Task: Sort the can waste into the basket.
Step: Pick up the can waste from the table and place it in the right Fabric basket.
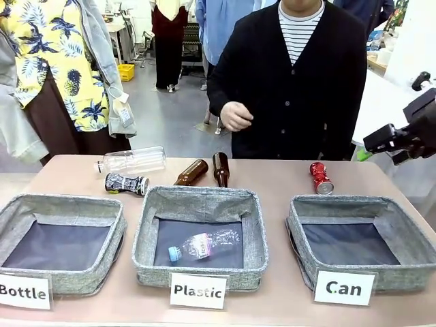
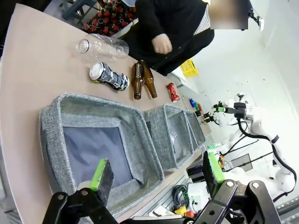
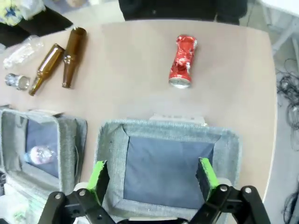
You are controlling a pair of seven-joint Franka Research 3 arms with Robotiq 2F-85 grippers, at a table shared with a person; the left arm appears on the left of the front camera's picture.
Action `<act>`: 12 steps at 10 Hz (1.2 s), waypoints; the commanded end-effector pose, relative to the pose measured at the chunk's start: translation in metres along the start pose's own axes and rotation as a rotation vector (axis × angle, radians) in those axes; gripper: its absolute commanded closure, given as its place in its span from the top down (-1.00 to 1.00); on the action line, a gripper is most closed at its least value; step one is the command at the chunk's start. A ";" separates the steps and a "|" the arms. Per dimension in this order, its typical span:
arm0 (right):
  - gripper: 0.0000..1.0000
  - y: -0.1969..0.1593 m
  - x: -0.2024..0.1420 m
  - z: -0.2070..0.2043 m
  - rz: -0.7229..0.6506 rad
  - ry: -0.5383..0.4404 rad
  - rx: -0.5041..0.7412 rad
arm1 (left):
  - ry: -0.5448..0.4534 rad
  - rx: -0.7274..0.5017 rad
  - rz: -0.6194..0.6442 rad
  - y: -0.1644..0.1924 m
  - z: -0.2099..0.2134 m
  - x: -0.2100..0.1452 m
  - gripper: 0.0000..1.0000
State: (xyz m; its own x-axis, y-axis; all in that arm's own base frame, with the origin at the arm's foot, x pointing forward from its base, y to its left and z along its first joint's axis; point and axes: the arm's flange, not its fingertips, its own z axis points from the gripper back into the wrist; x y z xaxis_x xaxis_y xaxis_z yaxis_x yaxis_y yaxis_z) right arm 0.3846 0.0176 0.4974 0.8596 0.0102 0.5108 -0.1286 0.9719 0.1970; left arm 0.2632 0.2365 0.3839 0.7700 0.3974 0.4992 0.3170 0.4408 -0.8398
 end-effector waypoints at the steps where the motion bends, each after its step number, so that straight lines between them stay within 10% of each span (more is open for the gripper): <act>1: 1.00 0.008 0.034 -0.048 0.054 -0.017 -0.058 | -0.023 -0.021 -0.024 0.000 0.000 0.001 1.00; 12: 1.00 -0.046 0.147 -0.263 -0.066 0.232 -0.223 | -0.023 -0.021 -0.024 0.000 0.000 0.001 1.00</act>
State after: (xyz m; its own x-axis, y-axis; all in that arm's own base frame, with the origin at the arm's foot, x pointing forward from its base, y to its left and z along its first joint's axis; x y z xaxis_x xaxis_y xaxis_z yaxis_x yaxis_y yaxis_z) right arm 0.6342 0.0293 0.3404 0.9472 0.0161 0.3201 -0.0238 0.9995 0.0201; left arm 0.2633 0.2370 0.3848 0.7697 0.3964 0.5004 0.3192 0.4398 -0.8394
